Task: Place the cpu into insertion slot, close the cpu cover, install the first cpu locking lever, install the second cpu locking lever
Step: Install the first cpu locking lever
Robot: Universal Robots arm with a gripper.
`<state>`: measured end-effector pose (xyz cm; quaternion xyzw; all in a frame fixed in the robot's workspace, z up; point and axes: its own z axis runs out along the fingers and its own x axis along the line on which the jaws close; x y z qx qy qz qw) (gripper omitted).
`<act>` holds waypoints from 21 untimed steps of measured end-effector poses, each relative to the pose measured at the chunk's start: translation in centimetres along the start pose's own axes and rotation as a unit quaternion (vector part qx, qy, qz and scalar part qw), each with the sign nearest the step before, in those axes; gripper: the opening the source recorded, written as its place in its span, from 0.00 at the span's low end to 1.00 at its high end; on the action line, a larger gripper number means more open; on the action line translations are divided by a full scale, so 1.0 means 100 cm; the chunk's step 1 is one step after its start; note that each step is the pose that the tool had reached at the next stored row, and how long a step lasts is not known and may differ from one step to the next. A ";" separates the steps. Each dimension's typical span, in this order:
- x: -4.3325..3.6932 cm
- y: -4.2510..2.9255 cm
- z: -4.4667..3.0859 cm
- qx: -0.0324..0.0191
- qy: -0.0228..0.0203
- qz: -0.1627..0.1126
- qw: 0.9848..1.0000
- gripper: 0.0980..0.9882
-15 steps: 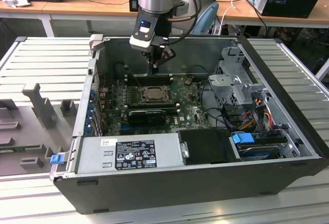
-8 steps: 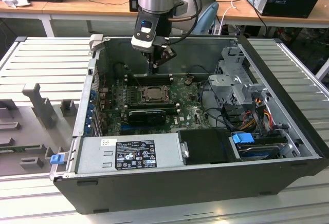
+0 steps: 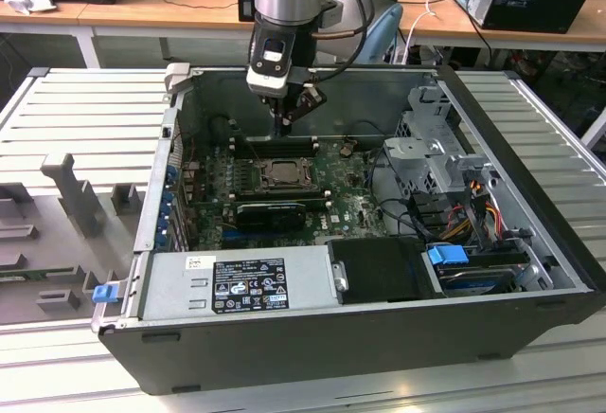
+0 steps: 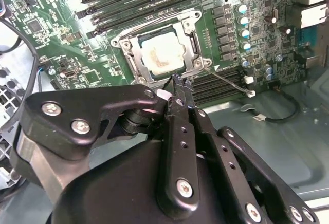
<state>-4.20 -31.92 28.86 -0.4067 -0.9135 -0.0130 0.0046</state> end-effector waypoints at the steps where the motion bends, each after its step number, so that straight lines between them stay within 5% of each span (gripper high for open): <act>1: 0.0000 0.0000 0.0000 0.000 0.000 -0.005 1.000 0.01; 13: 0.0000 0.0000 0.0000 0.001 0.001 -0.053 0.999 0.01; 21: 0.0000 0.0000 0.0000 0.002 0.002 -0.110 0.994 0.01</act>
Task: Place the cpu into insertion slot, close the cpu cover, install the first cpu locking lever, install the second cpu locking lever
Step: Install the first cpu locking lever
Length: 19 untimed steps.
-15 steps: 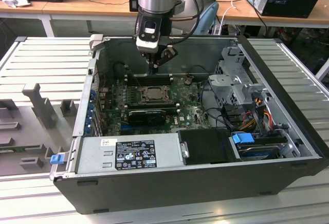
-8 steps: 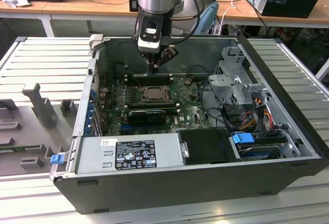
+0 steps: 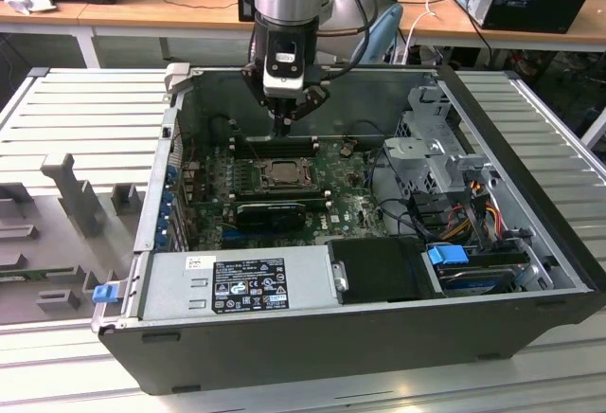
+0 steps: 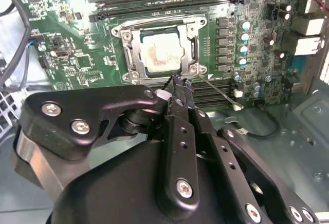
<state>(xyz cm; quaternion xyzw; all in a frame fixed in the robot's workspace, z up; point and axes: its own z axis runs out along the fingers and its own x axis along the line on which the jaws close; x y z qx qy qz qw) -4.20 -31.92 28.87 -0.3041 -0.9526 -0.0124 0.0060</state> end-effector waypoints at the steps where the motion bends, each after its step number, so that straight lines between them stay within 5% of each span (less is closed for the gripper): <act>1: 0.0000 0.0000 0.0000 0.000 0.000 -0.007 1.000 0.01; 7: 0.0000 0.0000 0.0000 0.001 0.001 -0.053 0.999 0.01; 13: 0.0000 0.0000 0.0000 0.002 0.002 -0.094 0.996 0.01; 15: 0.0000 0.0000 0.0000 0.002 0.002 -0.124 0.992 0.01; 17: 0.0000 0.0000 0.0000 0.003 0.003 -0.134 0.991 0.01; 19: 0.0000 0.0000 0.0000 0.003 0.003 -0.159 0.987 0.01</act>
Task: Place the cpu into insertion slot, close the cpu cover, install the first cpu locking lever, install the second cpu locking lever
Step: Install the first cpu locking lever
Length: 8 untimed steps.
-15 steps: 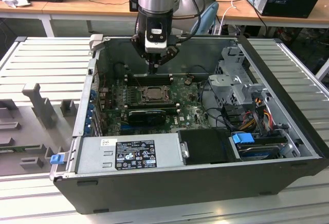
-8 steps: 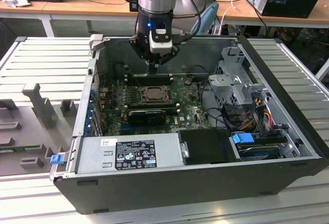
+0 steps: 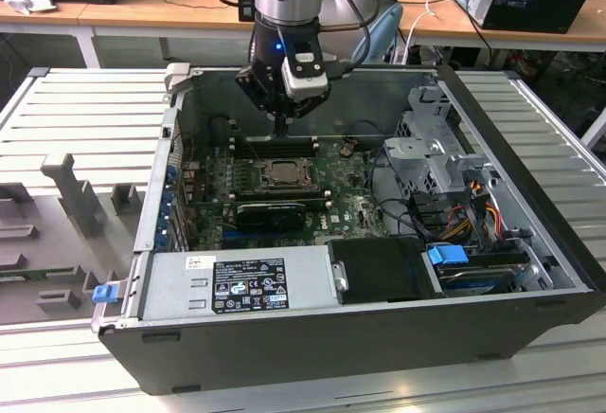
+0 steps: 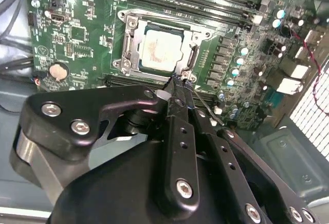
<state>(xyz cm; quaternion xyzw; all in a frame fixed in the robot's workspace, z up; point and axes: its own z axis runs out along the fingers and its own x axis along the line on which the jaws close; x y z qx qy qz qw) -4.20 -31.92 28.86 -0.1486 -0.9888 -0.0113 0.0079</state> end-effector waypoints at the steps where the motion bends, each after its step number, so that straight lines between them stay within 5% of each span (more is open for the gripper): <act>1: 0.0000 0.0000 0.0000 0.000 0.000 -0.010 1.000 0.01; 8: 0.0000 0.0000 0.0000 0.001 0.001 -0.073 0.997 0.01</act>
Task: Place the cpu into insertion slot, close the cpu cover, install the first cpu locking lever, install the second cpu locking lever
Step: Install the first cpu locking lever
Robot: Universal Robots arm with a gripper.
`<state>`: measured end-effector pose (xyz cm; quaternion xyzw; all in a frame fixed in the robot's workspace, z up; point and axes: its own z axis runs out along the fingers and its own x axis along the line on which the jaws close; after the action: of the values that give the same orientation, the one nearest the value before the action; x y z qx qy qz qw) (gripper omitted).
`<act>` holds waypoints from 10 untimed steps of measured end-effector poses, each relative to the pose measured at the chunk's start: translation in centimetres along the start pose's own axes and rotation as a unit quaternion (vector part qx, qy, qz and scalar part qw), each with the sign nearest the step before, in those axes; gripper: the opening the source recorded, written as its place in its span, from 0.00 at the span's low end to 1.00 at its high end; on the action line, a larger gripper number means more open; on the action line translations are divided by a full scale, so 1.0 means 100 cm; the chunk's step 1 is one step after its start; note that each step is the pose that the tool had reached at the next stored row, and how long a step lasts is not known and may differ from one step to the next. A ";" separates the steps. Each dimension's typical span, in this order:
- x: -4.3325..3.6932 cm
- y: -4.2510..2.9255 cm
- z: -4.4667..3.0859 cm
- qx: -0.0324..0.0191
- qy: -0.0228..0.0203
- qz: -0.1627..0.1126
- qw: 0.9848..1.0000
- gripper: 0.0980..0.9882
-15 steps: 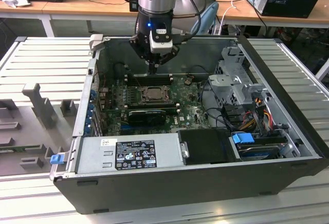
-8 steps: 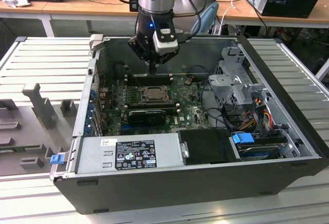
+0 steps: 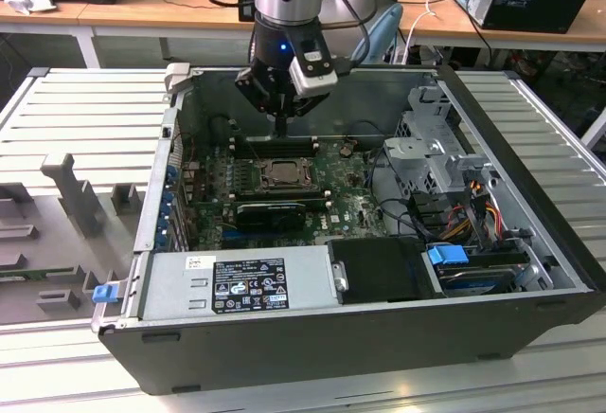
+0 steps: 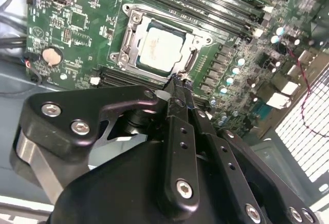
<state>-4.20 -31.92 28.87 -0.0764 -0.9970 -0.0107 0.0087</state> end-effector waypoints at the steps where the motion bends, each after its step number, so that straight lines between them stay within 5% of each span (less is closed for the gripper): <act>1: 0.0000 0.0000 0.0000 0.000 0.000 -0.011 1.000 0.01; 10: 0.0000 0.0000 0.0000 0.001 0.002 -0.075 0.997 0.01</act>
<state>-4.20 -31.92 28.87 -0.0012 -0.9999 -0.0100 0.0095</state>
